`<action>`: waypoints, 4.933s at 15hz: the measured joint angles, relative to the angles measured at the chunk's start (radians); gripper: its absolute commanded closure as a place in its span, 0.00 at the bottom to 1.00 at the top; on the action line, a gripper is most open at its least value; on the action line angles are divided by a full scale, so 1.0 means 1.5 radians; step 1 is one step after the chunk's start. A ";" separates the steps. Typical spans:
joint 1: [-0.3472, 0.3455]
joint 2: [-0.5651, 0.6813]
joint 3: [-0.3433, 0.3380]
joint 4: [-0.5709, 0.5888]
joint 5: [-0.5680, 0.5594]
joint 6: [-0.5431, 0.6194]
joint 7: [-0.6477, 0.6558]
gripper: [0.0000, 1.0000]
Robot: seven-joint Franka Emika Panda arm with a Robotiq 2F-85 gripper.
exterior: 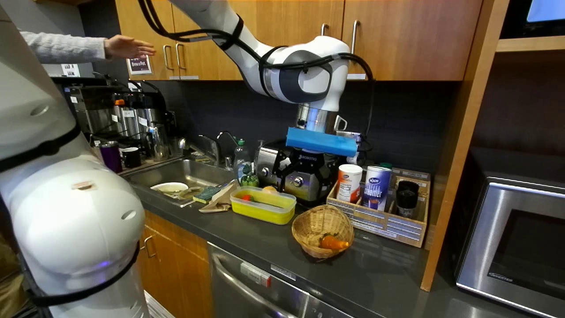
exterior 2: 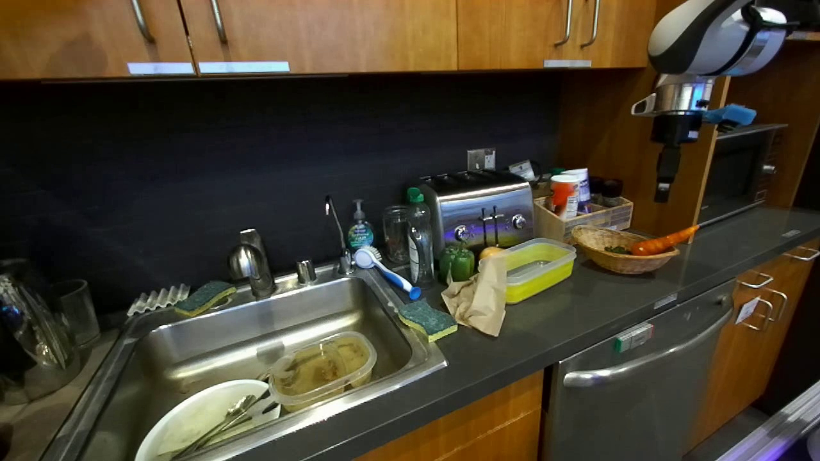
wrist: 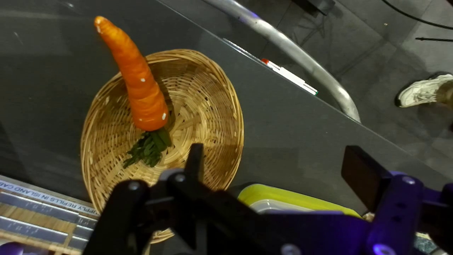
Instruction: Move the carrot to the lunchbox
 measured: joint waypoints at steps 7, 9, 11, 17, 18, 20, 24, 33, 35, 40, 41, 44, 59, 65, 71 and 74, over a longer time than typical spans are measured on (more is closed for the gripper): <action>0.000 0.000 0.000 0.000 0.000 0.000 0.000 0.00; 0.000 0.000 0.000 0.000 0.000 0.000 0.000 0.00; 0.000 0.000 0.000 0.000 0.000 0.000 0.000 0.00; 0.004 0.014 0.014 -0.009 0.000 -0.001 0.003 0.00; 0.007 0.018 0.021 -0.012 0.000 0.000 0.003 0.00; 0.013 0.027 0.037 -0.015 0.000 0.001 0.006 0.00; 0.015 0.052 0.052 -0.016 -0.043 0.005 0.015 0.00; -0.007 0.107 0.049 0.007 -0.222 -0.065 -0.044 0.00; -0.009 0.119 0.048 0.018 -0.247 -0.083 -0.062 0.00; -0.019 0.152 0.043 0.052 -0.264 -0.109 -0.169 0.00; -0.023 0.159 0.041 0.058 -0.264 -0.109 -0.194 0.00; -0.036 0.178 0.032 0.075 -0.261 -0.109 -0.258 0.00; -0.048 0.292 0.059 0.141 -0.202 -0.108 -0.341 0.00; -0.048 0.297 0.068 0.165 -0.199 -0.108 -0.340 0.00; -0.053 0.297 0.064 0.190 -0.199 -0.106 -0.340 0.00; -0.064 0.299 0.061 0.193 -0.198 -0.094 -0.345 0.00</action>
